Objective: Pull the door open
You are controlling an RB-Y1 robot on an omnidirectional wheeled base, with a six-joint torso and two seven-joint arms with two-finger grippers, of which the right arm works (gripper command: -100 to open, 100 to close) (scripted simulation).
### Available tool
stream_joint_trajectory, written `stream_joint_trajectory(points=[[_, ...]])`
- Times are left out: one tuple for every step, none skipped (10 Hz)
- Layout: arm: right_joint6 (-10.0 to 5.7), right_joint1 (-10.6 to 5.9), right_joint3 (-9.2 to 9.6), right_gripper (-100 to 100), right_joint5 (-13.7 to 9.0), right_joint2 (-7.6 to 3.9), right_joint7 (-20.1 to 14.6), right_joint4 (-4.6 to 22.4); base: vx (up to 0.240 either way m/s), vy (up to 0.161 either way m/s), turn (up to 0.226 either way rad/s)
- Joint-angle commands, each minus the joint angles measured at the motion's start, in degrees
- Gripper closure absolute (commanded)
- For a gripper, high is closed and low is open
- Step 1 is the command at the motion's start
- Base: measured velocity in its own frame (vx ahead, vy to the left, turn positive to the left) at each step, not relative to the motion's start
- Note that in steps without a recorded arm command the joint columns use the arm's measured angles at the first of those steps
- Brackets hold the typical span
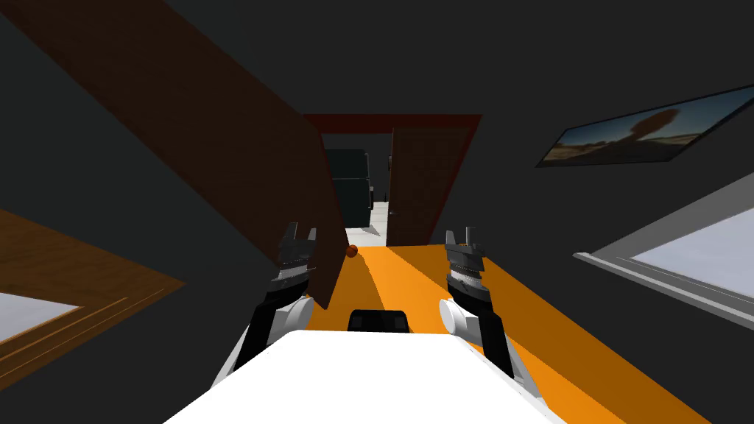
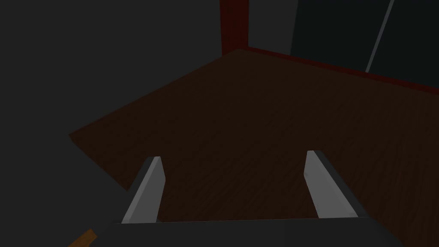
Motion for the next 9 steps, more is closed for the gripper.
stream_joint_trajectory(points=[[-0.3, -0.7, -0.3, -100, -0.14, -0.7, -0.25, 2.21, 0.059, -0.003, 0.075], [-0.4, -0.94, -0.41, -100, -0.19, -0.92, -0.34, 2.97, 0.1, -0.015, 0.088], [-0.61, -1.42, -0.62, -100, -0.29, -1.36, -0.51, 4.49, 0.121, 0.0, 0.067], [-0.75, -1.75, -0.76, -100, -0.36, -1.64, -0.63, 5.53, 0.101, 0.0, 0.069], [-0.89, -2.1, -0.91, -100, -0.43, -1.92, -0.75, 6.63, 0.092, -0.01, 0.056], [-1.04, -2.45, -1.06, -100, -0.5, -2.2, -0.87, 7.72, 0.086, -0.011, 0.068], [-1.19, -2.8, -1.21, -100, -0.57, -2.48, -1.0, 8.82, 0.087, -0.02, 0.05], [-1.37, -3.21, -1.39, -100, -0.66, -2.79, -1.15, 10.13, 0.086, -0.006, 0.065], [-1.55, -3.65, -1.58, -100, -0.75, -3.11, -1.3, 11.5, 0.082, 0.0, 0.085]])
